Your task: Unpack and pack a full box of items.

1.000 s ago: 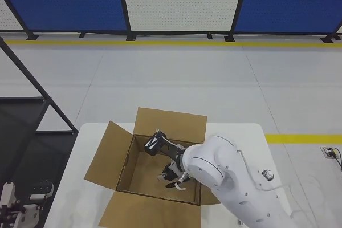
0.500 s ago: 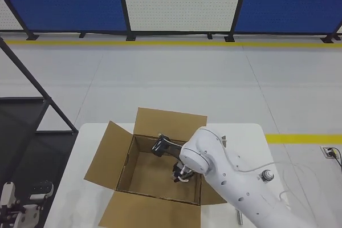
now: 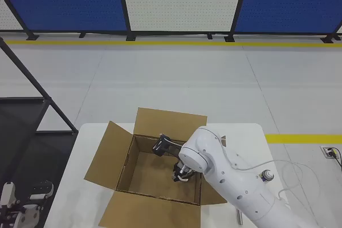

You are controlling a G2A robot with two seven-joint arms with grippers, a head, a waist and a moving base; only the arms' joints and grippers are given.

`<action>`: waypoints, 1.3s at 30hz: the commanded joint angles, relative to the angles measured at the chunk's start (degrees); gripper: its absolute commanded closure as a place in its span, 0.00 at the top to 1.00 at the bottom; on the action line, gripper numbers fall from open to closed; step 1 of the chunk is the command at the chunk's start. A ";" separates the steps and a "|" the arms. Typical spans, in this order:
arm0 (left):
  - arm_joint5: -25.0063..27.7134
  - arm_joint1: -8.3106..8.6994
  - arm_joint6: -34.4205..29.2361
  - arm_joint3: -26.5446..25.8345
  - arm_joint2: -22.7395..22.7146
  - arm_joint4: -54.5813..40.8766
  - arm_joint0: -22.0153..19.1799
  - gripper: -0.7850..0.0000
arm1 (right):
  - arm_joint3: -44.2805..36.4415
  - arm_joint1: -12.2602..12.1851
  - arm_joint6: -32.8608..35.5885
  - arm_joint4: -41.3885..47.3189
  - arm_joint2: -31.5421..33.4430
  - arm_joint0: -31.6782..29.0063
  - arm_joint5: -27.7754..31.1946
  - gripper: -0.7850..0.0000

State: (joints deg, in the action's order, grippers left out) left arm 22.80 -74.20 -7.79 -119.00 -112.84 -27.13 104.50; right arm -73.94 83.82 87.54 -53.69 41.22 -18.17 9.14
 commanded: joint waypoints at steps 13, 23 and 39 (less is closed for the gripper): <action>0.00 0.00 0.00 0.00 0.00 0.00 0.00 1.00 | 18.40 3.50 -3.76 4.49 -5.05 5.03 4.43 1.00; 0.00 0.00 0.00 0.00 0.00 0.00 0.00 1.00 | 26.48 6.92 -7.04 4.34 -9.48 7.53 5.37 1.00; 0.00 0.00 0.00 0.00 0.00 0.00 0.00 1.00 | 39.96 12.07 -10.26 6.55 -12.64 10.96 8.53 0.99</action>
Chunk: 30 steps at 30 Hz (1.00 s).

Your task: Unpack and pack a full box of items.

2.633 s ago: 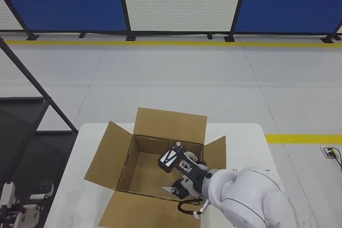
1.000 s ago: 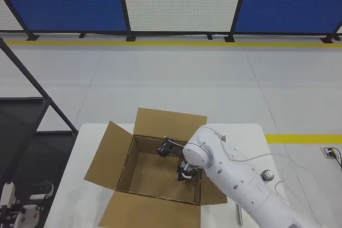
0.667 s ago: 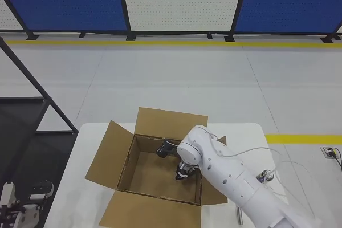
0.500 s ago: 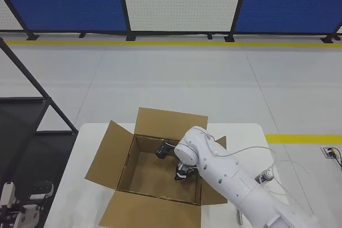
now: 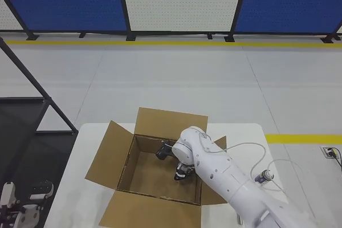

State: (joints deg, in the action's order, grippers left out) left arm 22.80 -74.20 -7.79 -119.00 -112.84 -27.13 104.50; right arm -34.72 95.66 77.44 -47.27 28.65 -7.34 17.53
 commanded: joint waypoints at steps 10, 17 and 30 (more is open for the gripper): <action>0.00 0.00 0.00 0.00 0.00 0.00 0.00 1.00 | 7.58 3.05 -2.56 0.34 -1.22 1.36 0.93 0.92; 0.00 0.00 0.00 0.00 0.00 0.00 0.00 1.00 | 11.24 4.66 -3.58 0.81 -1.42 2.18 1.95 0.49; 0.00 0.00 0.00 0.00 0.00 0.00 0.00 1.00 | 14.05 6.32 -6.04 1.29 -0.96 3.83 5.21 0.19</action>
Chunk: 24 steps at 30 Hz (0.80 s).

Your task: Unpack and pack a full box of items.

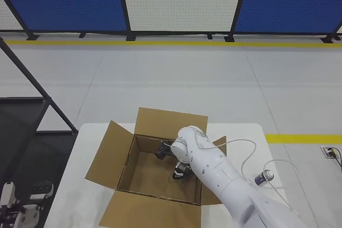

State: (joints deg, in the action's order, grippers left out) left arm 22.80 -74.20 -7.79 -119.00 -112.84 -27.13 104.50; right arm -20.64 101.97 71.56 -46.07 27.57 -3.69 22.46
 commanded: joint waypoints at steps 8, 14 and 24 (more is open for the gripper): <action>0.00 0.00 0.00 0.00 0.00 0.00 0.00 1.00 | -3.17 -0.79 -1.52 -1.11 1.15 1.58 0.86 0.00; 0.00 0.00 0.00 0.00 0.00 0.00 0.00 1.00 | -10.07 -3.16 -0.02 -2.79 3.09 1.34 -0.59 0.00; 0.00 0.00 0.00 0.00 0.00 0.00 0.00 1.00 | -41.85 -12.75 10.17 -9.98 14.42 -9.37 -4.15 0.00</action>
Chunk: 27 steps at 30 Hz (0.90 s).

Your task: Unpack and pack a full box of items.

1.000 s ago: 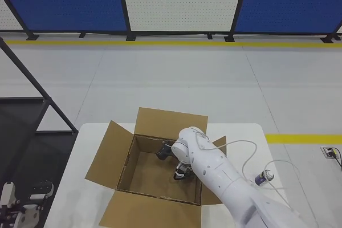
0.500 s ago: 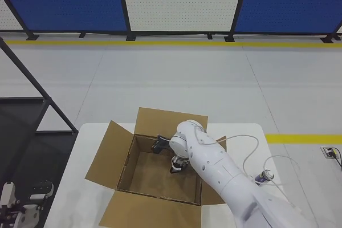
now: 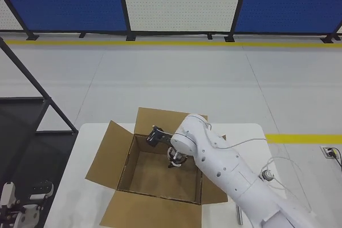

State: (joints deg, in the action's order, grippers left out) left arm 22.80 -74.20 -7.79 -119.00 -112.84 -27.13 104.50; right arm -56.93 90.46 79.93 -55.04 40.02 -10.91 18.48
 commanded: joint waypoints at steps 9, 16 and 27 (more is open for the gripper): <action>0.00 0.00 0.00 0.00 0.00 0.00 0.00 1.00 | -40.16 -9.81 5.99 -7.00 15.26 -21.80 -0.11 0.00; 0.00 0.00 0.00 0.00 0.00 0.00 0.00 1.00 | -46.78 -11.83 5.60 -5.63 20.00 -25.95 0.27 0.00; 0.00 0.00 0.00 0.00 0.00 0.00 0.00 1.00 | -46.78 -11.83 5.60 -5.63 20.00 -25.95 0.27 0.00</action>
State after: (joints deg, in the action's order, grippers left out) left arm 22.80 -74.20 -7.79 -119.00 -112.84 -27.13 104.50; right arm -103.71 78.63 85.53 -60.67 60.02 -36.85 18.75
